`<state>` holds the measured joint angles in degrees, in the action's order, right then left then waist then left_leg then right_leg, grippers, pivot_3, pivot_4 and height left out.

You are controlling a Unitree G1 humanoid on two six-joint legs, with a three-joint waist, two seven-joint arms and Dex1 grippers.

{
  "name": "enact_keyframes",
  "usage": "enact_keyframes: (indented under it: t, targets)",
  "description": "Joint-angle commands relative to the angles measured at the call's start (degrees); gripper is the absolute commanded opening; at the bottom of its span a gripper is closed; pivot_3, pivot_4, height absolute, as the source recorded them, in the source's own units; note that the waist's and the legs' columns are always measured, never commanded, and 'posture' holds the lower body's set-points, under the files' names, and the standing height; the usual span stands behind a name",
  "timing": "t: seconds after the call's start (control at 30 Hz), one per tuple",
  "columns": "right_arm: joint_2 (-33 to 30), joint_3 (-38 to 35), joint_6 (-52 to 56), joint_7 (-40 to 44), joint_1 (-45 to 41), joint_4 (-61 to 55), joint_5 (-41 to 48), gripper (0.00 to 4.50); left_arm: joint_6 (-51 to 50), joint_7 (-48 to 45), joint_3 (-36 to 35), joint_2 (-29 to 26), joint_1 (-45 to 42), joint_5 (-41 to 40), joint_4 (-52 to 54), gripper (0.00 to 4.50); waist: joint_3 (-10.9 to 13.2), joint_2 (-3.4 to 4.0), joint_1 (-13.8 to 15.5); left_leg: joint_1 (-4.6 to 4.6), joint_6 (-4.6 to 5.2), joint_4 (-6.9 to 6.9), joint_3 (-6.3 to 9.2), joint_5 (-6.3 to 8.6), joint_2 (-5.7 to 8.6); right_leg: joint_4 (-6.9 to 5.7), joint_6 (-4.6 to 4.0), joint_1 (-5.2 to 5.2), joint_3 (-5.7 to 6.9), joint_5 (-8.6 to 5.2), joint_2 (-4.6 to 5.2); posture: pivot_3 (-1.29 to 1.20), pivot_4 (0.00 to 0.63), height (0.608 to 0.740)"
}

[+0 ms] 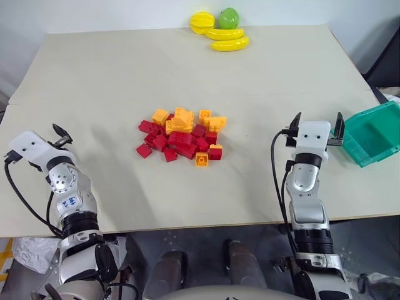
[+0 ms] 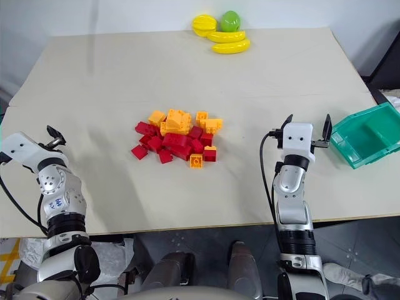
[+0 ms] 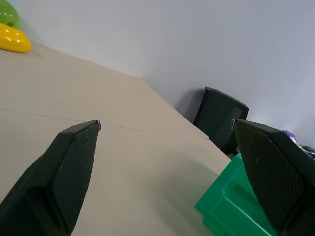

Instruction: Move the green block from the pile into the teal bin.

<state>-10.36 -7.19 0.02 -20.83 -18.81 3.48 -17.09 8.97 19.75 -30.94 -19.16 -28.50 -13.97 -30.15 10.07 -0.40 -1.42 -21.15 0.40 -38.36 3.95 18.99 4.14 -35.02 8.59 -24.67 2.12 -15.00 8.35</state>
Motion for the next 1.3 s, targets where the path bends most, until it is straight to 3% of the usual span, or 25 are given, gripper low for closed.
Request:
enact_keyframes:
  t: [0.03, 0.47, 0.63, 0.77, 0.87, 0.93, 1.07, 1.23, 1.3]
  targets:
    - [-0.31, -0.56, -0.7, 0.28, 0.43, -2.82, 0.17, 4.48, 1.22, -4.0, 1.63, -1.28, -0.45, 0.43, 0.85, 4.5, 0.0, 0.0, 0.0, 0.0, 0.0, 0.0, 0.0, 0.0, 0.0, 0.0, 0.0, 0.0, 0.0, 0.0, 0.0, 0.0, 0.15, 0.74]
    - [-2.64, -0.05, 0.73, 8.49, 0.47, -5.65, 2.45, 4.48, -2.17, -13.78, 2.22, -5.22, -2.25, -2.37, -1.94, 4.5, 0.0, 0.0, -0.11, 0.0, -0.01, 0.03, -0.01, -0.01, -0.01, 0.01, 0.0, -0.01, 0.0, 0.0, -0.03, 0.0, 0.15, 0.74]
    - [-6.78, 3.1, 1.59, 22.2, 1.26, -9.66, 7.47, 4.48, -1.58, -30.8, 5.76, -9.4, -3.79, -4.08, -5.07, 4.5, 0.0, 0.0, -0.1, 0.0, -0.01, 0.04, -0.02, -0.01, -0.01, 0.04, 0.0, 0.0, 0.01, 0.0, -0.04, 0.0, 0.15, 0.74]
    - [-12.42, 5.05, 3.15, 37.02, 2.71, -14.56, 14.96, 4.48, -1.79, -52.75, 11.6, -13.85, -4.56, -5.05, -7.18, 4.5, 0.0, 0.0, -0.09, -0.01, 0.0, 0.09, -0.02, -0.01, -0.02, 0.1, 0.0, 0.01, 0.04, 0.0, -0.04, 0.0, 0.15, 0.74]
    - [-16.82, 5.3, 4.04, 45.75, 4.01, -17.01, 19.51, 3.98, -2.29, -67.28, 14.79, -16.49, -4.84, -6.15, -7.99, 4.02, 0.0, 0.0, -0.07, -0.01, 0.03, 0.13, -0.03, 0.01, -0.02, 0.18, 0.0, 0.04, 0.04, 0.0, -0.04, 0.0, 0.15, 0.74]
    - [-18.91, 5.03, 5.04, 49.42, 3.95, -17.39, 21.73, 3.26, -1.6, -74.29, 16.05, -17.95, -5.66, -6.28, -9.1, 3.37, 0.01, 0.0, -0.04, -0.02, 0.03, 0.14, -0.03, 0.01, -0.03, 0.23, 0.0, 0.05, 0.07, 0.0, -0.04, 0.0, 0.15, 0.74]
    - [-20.45, 4.3, 7.83, 53.05, 3.35, -18.52, 25.42, 1.94, 1.42, -81.84, 18.28, -18.79, -9.25, -4.68, -12.06, 2.16, 0.01, -0.01, -0.04, -0.02, 0.03, 0.12, -0.03, 0.0, -0.08, 0.23, 0.0, 0.05, 0.11, 0.0, -0.06, 0.0, 0.15, 0.74]
    - [-20.79, 4.04, 12.29, 56.95, 4.81, -23.46, 31.67, 0.11, 4.42, -88.17, 22.7, -16.08, -14.25, -2.49, -14.87, 0.54, 0.01, -0.01, 0.35, -0.05, 0.04, 0.09, -0.02, 0.01, -0.06, 0.24, 0.01, 0.07, 0.13, 0.01, -0.04, 0.0, 0.15, 0.74]
    - [-21.01, 3.92, 13.88, 57.99, 5.25, -25.15, 33.53, 0.0, 5.54, -88.76, 23.34, -15.13, -15.95, -1.87, -16.43, 0.01, 0.01, -0.01, 0.88, -0.05, 0.06, 0.09, -0.02, 0.02, -0.05, 0.25, 0.01, 0.08, 0.13, 0.01, -0.04, 0.0, 0.15, 0.74]
